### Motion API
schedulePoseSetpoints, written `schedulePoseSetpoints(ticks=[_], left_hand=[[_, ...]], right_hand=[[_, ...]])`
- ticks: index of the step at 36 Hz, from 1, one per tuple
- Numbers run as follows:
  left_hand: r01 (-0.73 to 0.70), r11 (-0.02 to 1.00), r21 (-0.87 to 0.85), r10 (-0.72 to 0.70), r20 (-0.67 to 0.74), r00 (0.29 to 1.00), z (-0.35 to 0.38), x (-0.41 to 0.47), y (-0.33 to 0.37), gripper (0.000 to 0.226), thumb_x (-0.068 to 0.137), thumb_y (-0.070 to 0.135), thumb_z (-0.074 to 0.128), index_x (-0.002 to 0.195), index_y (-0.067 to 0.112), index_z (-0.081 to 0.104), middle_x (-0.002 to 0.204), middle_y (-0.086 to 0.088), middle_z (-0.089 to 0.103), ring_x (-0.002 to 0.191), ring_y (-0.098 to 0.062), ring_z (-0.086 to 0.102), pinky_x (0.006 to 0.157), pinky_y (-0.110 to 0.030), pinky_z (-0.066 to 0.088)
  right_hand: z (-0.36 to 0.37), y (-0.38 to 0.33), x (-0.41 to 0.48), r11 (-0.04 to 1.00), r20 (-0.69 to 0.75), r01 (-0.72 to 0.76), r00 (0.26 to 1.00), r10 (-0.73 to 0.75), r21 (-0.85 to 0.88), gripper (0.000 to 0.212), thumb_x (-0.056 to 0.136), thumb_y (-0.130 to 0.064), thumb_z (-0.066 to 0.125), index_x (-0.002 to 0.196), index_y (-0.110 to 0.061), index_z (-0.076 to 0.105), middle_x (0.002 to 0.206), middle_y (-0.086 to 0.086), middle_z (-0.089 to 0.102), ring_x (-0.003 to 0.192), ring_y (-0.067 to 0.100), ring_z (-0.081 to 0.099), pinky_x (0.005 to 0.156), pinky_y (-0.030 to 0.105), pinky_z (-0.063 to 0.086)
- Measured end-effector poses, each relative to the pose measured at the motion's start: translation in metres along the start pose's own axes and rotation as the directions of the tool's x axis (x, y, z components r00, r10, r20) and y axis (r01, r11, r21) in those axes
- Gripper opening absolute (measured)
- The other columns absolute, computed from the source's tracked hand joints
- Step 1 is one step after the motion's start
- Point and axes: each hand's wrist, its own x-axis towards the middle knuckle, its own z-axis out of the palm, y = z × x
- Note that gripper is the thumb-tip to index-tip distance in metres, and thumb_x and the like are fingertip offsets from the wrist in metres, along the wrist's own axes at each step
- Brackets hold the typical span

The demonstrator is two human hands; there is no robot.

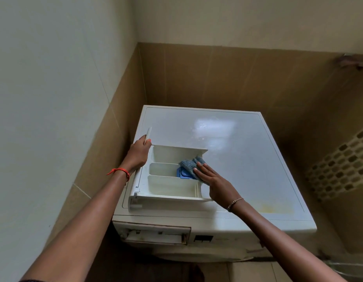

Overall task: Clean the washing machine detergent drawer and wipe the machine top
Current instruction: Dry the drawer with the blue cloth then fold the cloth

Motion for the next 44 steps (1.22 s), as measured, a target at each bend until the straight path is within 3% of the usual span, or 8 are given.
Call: schedulePoseSetpoints(ticks=[4,6,11,14,20,25,31,44], left_hand=[[-0.001,1.000,0.005,0.001,-0.013,1.000,-0.001,-0.001,0.000,0.017,0.100,0.021,0.031,0.097,0.019,0.047,0.090,-0.007,0.049,0.083,-0.019,0.044,0.073,-0.032,0.032],[0.006,1.000,0.011,-0.006,-0.009,1.000,-0.001,-0.002,0.000,0.015,0.100,0.022,0.031,0.096,0.020,0.045,0.090,-0.007,0.048,0.082,-0.018,0.043,0.073,-0.031,0.032],[0.007,1.000,0.008,-0.007,-0.017,1.000,0.000,-0.004,0.004,0.015,0.101,0.021,0.030,0.099,0.021,0.045,0.092,-0.008,0.050,0.082,-0.021,0.046,0.072,-0.031,0.034],[0.009,1.000,-0.011,-0.009,-0.022,1.000,0.002,-0.003,0.001,0.015,0.101,0.022,0.030,0.100,0.021,0.045,0.092,-0.007,0.051,0.083,-0.021,0.046,0.073,-0.032,0.034],[0.014,0.999,-0.049,-0.015,-0.034,0.999,0.001,-0.005,0.004,0.037,0.102,0.022,0.031,0.129,0.005,0.049,0.110,-0.014,0.058,0.093,-0.018,0.047,0.082,-0.025,0.033],[0.001,0.997,-0.076,-0.004,-0.039,0.999,0.002,-0.005,0.003,0.040,0.102,0.023,0.032,0.138,0.009,0.042,0.136,-0.007,0.051,0.123,-0.020,0.047,0.094,-0.020,0.031],[0.000,0.996,-0.094,-0.006,-0.054,0.999,0.004,0.002,-0.003,0.037,0.102,0.022,0.034,0.135,0.013,0.048,0.131,-0.008,0.056,0.121,-0.020,0.050,0.094,-0.020,0.032],[0.020,0.999,-0.045,-0.022,-0.042,0.999,0.004,0.000,-0.003,0.038,0.102,0.022,0.032,0.133,0.007,0.048,0.130,-0.012,0.056,0.120,-0.028,0.049,0.086,-0.022,0.031]], right_hand=[[-0.001,0.005,0.000,0.962,-0.067,-0.104,0.990,0.124,0.251,0.072,0.079,0.021,0.038,0.137,-0.021,0.044,0.142,-0.015,0.028,0.131,0.000,0.030,0.104,0.013,0.028],[-0.012,0.005,-0.006,0.837,-0.027,-0.253,0.952,0.304,0.485,0.053,0.084,0.013,0.045,0.125,-0.017,0.059,0.124,0.001,0.059,0.091,0.006,0.062,0.079,0.016,0.048],[-0.047,0.037,-0.018,-0.024,0.454,-0.540,0.682,0.574,0.841,0.037,0.088,0.008,0.026,0.110,0.004,0.055,0.078,0.017,0.062,0.065,0.030,0.058,0.052,0.030,0.050],[-0.068,0.033,-0.012,-0.206,0.459,-0.424,0.673,0.579,0.882,0.031,0.090,0.007,0.023,0.104,0.005,0.050,0.086,0.018,0.056,0.073,0.030,0.055,0.061,0.037,0.051],[-0.080,-0.032,0.049,0.371,0.150,-0.346,0.873,0.465,0.862,0.024,0.092,0.009,0.029,0.091,0.008,0.053,0.059,0.009,0.051,0.053,0.025,0.051,0.041,0.020,0.043],[-0.026,-0.087,0.108,0.934,-0.127,-0.028,0.989,0.078,0.357,0.063,0.081,0.020,0.034,0.140,0.000,0.036,0.140,0.021,0.041,0.131,0.033,0.038,0.108,0.033,0.032],[0.011,-0.112,0.131,0.972,0.039,0.131,0.991,-0.126,-0.195,0.060,0.094,-0.001,0.034,0.147,0.003,0.006,0.155,0.021,0.008,0.144,0.031,0.004,0.117,0.045,0.004],[-0.018,-0.031,0.085,0.925,0.072,0.059,0.997,-0.034,-0.376,0.065,0.083,0.001,0.007,0.148,0.000,0.003,0.155,0.020,0.009,0.143,0.031,0.013,0.116,0.042,0.011]])
